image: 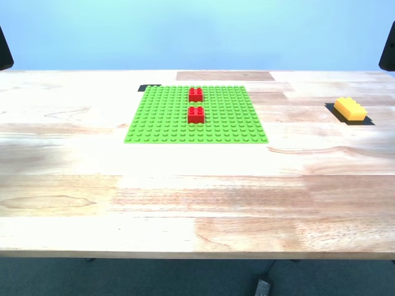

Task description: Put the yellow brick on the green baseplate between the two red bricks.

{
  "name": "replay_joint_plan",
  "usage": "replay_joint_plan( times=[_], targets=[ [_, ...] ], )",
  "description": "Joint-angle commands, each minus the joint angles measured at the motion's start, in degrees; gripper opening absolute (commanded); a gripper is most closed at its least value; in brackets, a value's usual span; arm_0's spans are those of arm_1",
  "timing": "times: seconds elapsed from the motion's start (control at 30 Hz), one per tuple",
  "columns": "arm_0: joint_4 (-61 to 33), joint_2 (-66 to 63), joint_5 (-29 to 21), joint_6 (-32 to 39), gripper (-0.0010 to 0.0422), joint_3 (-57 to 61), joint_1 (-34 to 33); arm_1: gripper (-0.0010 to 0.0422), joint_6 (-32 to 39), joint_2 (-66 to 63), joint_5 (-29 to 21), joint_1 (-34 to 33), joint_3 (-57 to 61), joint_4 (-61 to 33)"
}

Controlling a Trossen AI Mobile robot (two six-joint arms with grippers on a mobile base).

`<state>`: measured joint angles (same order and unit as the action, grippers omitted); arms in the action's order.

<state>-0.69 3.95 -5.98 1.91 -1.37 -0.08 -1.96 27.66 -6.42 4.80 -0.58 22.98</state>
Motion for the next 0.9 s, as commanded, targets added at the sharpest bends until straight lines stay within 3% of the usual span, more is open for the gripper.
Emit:
replay_joint_plan(
  times=[0.03,0.53,0.63,0.73,0.83,0.9],
  targets=[
    [-0.22,1.51,-0.20,-3.13,0.0000,-0.07,0.00,0.0000,0.24,0.09,0.02,0.02,0.00,-1.66],
    [2.25,1.49,-0.20,-3.63,0.0000,-0.07,0.00,0.0000,0.28,0.09,0.00,0.02,0.00,0.20],
    [3.26,1.55,-0.83,-2.95,0.0000,-1.60,0.00,0.0000,0.61,0.04,2.64,0.02,-0.20,2.38],
    [2.67,2.62,-2.62,-1.51,0.0000,-4.96,0.00,0.0000,-0.33,0.11,6.47,0.02,-4.15,-2.69],
    [-0.68,5.90,-4.46,-1.53,0.0000,-9.84,-0.04,0.0000,1.53,2.05,5.40,0.02,-10.93,-10.64],
    [-3.69,9.09,-8.20,-1.46,0.0000,-13.49,-0.04,0.0000,2.43,4.31,4.46,0.02,-16.02,-16.11]
  ],
)
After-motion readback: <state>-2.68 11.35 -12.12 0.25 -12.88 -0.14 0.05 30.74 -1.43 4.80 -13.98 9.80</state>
